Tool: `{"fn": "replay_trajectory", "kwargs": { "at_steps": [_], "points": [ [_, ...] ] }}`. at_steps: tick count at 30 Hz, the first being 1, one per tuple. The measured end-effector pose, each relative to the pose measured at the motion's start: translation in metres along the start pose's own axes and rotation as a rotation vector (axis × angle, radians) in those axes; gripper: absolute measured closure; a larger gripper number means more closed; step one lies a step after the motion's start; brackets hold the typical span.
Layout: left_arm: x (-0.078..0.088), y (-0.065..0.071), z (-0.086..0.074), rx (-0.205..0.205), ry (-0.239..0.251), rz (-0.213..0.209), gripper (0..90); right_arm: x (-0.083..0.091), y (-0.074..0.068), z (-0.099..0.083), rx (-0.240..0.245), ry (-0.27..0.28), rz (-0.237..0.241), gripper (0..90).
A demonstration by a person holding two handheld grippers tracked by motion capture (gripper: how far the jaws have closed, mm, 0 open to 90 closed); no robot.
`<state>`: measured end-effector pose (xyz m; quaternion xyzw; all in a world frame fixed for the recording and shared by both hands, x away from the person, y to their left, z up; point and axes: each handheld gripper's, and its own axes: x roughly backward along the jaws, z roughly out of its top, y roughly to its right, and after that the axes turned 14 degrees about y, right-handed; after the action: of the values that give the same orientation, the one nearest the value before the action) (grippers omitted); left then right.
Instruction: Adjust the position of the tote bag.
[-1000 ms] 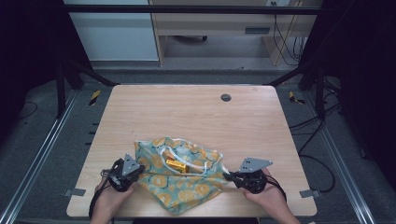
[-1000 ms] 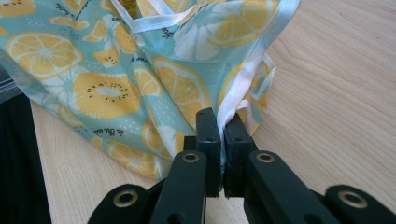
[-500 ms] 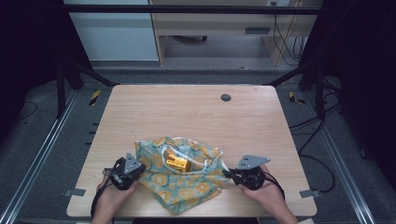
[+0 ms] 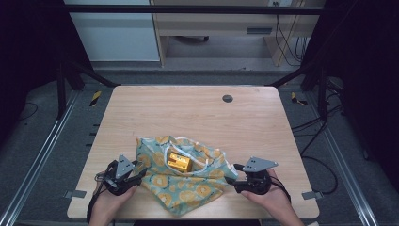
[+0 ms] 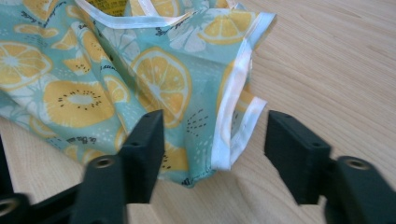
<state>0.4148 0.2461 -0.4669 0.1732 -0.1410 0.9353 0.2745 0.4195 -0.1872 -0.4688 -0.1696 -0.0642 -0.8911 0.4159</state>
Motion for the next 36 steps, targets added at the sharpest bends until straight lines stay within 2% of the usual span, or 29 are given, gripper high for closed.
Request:
{"fn": "replay_trajectory", "kwargs": {
  "at_steps": [5, 9, 13, 15, 17, 21, 24, 26, 29, 33, 36],
  "points": [
    [0.01, 0.004, 0.004, 0.002, 0.034, -0.003, 42.6, 0.009, -0.006, 0.002, -0.01, 0.012, 0.002, 27.7],
    [0.016, 0.003, 0.008, 0.014, 0.067, 0.005, 38.6, 0.009, -0.01, 0.005, -0.008, 0.013, 0.007, 26.2],
    [0.023, -0.004, 0.018, 0.047, 0.127, 0.017, 35.9, 0.011, -0.01, 0.01, -0.01, 0.024, 0.001, 25.5],
    [0.025, -0.009, 0.027, 0.06, 0.145, 0.012, 34.6, 0.013, -0.008, 0.014, -0.01, 0.031, -0.005, 25.6],
    [0.024, -0.012, 0.039, 0.056, 0.156, 0.005, 34.3, 0.015, -0.007, 0.019, -0.016, 0.042, -0.015, 26.1],
    [0.013, -0.011, 0.073, 0.044, 0.163, -0.039, 32.2, 0.017, -0.006, 0.028, -0.013, 0.065, -0.025, 28.1],
    [-0.005, -0.007, 0.094, 0.01, 0.118, -0.074, 29.5, 0.016, -0.007, 0.029, -0.018, 0.068, -0.026, 28.8],
    [-0.017, -0.005, 0.104, 0.019, 0.091, -0.093, 29.0, 0.016, -0.008, 0.027, -0.013, 0.062, -0.026, 28.9],
    [-0.037, -0.003, 0.117, 0.025, 0.014, -0.119, 26.7, 0.016, -0.009, 0.026, -0.009, 0.058, -0.03, 29.4],
    [-0.061, 0.001, 0.133, -0.002, -0.09, -0.129, 25.8, 0.016, -0.008, 0.025, -0.009, 0.059, -0.034, 29.7],
    [-0.077, 0.002, 0.139, -0.008, -0.163, -0.138, 25.4, 0.015, -0.009, 0.024, -0.005, 0.054, -0.028, 29.8]
  ]
}}
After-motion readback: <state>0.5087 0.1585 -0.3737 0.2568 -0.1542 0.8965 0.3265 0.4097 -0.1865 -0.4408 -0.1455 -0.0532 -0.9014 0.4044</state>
